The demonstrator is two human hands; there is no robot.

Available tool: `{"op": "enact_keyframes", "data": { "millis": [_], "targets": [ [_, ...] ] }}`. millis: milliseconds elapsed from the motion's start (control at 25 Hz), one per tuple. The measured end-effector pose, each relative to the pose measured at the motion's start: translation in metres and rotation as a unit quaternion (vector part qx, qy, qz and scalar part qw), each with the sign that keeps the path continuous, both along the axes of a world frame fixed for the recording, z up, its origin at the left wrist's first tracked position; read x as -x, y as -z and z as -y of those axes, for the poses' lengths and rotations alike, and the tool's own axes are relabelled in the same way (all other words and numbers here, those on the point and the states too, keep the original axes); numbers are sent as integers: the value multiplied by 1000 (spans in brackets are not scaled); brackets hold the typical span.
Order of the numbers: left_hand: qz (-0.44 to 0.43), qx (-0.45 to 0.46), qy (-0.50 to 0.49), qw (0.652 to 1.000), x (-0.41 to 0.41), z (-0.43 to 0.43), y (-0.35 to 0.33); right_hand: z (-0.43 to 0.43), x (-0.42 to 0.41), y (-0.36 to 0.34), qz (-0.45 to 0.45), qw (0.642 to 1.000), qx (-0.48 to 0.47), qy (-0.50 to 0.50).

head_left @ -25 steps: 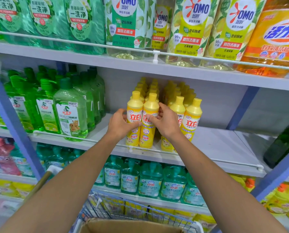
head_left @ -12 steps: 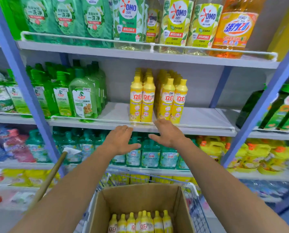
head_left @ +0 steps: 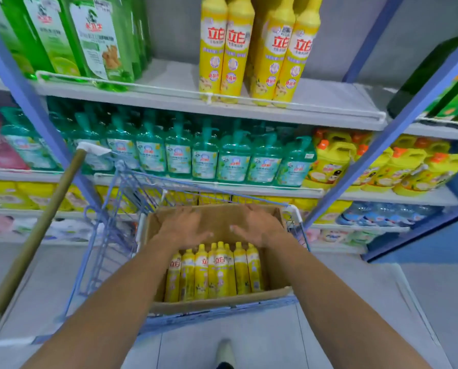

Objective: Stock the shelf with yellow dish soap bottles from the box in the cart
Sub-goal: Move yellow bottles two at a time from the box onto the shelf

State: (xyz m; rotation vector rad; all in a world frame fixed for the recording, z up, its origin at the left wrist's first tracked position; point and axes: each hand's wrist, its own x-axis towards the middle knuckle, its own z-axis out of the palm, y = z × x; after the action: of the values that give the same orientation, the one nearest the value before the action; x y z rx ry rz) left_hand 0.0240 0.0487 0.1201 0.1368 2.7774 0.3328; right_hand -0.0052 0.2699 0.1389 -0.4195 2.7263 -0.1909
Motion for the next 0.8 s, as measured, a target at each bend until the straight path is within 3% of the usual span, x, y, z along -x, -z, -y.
{"op": "enact_keyframes", "data": {
  "millis": [360, 520, 800],
  "targets": [
    [157, -40, -70, 984, 7, -23, 188, -49, 14, 197, 147, 981, -9, 125],
    [180, -69, -80, 978, 35, -60, 266, -75, 35, 270, 190, 962, -28, 194],
    [185, -130, -172, 959, 76, -107, 364, -82, 70, 367, 174, 954, 0, 245]
  ]
}}
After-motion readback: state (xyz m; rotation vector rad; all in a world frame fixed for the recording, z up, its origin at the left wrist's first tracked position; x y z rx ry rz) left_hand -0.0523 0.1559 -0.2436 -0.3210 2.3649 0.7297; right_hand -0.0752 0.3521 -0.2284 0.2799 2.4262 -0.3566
